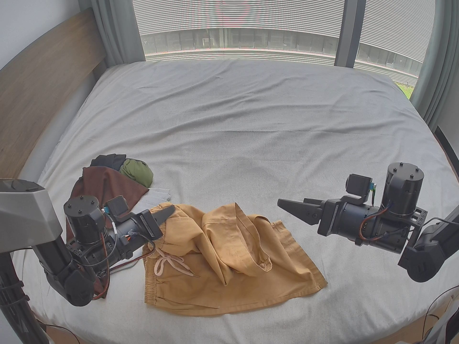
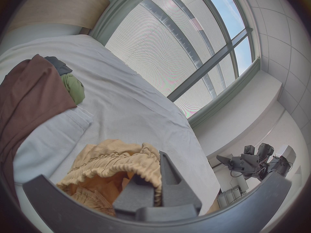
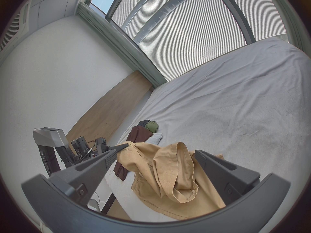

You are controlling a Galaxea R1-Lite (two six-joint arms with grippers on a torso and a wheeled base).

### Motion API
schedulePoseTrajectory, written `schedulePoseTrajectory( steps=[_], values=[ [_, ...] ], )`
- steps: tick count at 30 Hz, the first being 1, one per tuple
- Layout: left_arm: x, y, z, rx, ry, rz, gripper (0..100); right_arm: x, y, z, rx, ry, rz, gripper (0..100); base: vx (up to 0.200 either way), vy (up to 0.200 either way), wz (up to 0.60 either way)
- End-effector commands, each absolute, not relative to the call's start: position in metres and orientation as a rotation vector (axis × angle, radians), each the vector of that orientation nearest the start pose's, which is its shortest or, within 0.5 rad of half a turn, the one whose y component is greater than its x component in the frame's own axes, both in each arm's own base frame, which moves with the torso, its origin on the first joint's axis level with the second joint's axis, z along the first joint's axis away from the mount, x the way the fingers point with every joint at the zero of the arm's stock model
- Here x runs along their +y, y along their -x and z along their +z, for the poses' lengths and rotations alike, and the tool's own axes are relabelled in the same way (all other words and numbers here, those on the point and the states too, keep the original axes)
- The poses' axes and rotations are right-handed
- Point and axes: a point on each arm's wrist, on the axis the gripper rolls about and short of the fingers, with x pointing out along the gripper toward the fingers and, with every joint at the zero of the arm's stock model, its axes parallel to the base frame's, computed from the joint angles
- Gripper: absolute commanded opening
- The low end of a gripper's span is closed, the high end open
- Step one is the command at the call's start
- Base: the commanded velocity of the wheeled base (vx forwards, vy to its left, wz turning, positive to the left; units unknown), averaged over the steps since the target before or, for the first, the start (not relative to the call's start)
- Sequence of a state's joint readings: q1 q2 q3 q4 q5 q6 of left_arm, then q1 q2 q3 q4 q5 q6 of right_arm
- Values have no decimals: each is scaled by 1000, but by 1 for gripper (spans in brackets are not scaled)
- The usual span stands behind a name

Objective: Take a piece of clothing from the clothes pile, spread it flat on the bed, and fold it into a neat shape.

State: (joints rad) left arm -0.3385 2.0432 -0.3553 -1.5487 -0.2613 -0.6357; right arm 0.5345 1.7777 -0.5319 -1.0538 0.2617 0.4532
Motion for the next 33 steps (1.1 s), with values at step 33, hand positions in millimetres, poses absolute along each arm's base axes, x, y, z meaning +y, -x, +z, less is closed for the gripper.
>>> schedulePoseTrajectory(
  steps=[33],
  values=[
    [-101,-270,55,396,599,-523,0,258,-335,49,631,-409,752,100,0,0,0]
  ],
)
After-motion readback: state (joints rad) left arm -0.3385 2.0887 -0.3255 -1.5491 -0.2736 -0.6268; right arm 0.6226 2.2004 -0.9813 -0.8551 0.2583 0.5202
